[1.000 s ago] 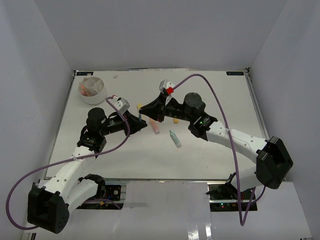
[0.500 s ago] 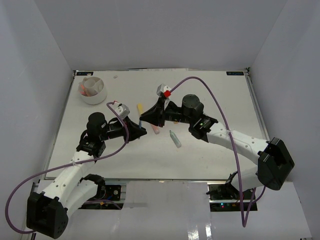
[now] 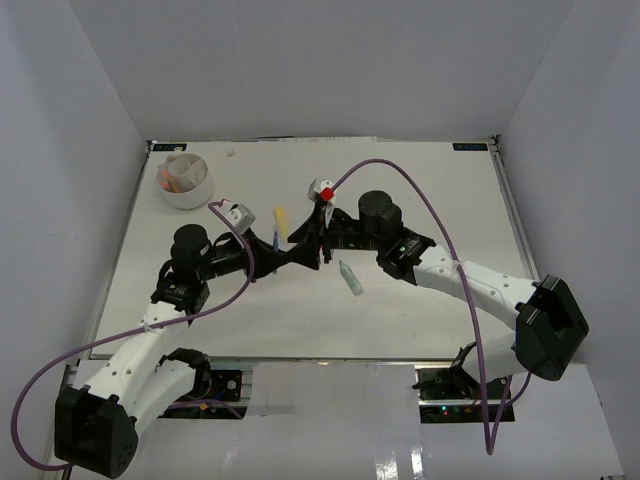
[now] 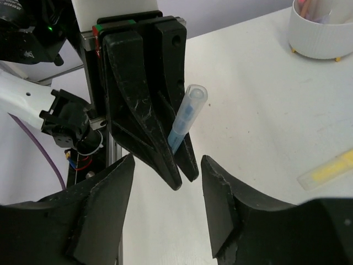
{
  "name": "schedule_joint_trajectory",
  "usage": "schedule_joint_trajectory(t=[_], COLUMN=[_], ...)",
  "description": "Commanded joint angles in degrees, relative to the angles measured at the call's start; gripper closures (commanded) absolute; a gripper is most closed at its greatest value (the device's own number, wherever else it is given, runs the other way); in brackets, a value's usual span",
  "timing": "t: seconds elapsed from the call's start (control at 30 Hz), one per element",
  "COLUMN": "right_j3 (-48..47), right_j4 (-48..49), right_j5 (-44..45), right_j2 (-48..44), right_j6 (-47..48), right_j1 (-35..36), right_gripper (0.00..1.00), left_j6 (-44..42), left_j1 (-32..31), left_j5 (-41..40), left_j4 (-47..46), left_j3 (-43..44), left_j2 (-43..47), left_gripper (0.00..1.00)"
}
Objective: Sort the stationery into containers
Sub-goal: Close the pen cap on the pen, then place the pen in the storage box.
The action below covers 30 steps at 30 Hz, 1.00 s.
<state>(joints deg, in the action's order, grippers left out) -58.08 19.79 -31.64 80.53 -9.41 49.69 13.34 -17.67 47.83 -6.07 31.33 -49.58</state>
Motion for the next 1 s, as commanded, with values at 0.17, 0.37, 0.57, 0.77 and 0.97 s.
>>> schedule_joint_trajectory(t=[0.17, 0.37, 0.57, 0.77, 0.97], right_j3=[-3.00, 1.56, 10.96, 16.07, 22.30], right_j4=[-5.54, -8.81, -8.19, -6.88, -2.04], right_j5=[6.40, 17.12, 26.44, 30.41, 29.88], right_j2=[-5.91, -11.00, -15.31, -16.81, -18.65], right_j6=[3.87, 6.33, 8.00, 9.15, 10.73], right_j1=[-2.14, -3.11, -3.20, -3.46, -3.99], right_gripper=[0.25, 0.07, 0.09, 0.10, 0.09], left_j6=[0.63, 2.73, 2.13, 2.21, 1.25], left_j1=[0.18, 0.44, 5.62, 11.77, 17.58], left_j5=[-4.41, -28.45, -55.98, -68.30, -71.29], left_j4=[-0.09, 2.28, -1.91, -13.70, -28.62], left_j3=[0.22, 1.45, 6.89, 8.65, 11.03], left_j2=[1.86, 3.62, -0.51, -11.03, -23.00], left_gripper=[1.00, 1.00, 1.00, 1.00, 0.99])
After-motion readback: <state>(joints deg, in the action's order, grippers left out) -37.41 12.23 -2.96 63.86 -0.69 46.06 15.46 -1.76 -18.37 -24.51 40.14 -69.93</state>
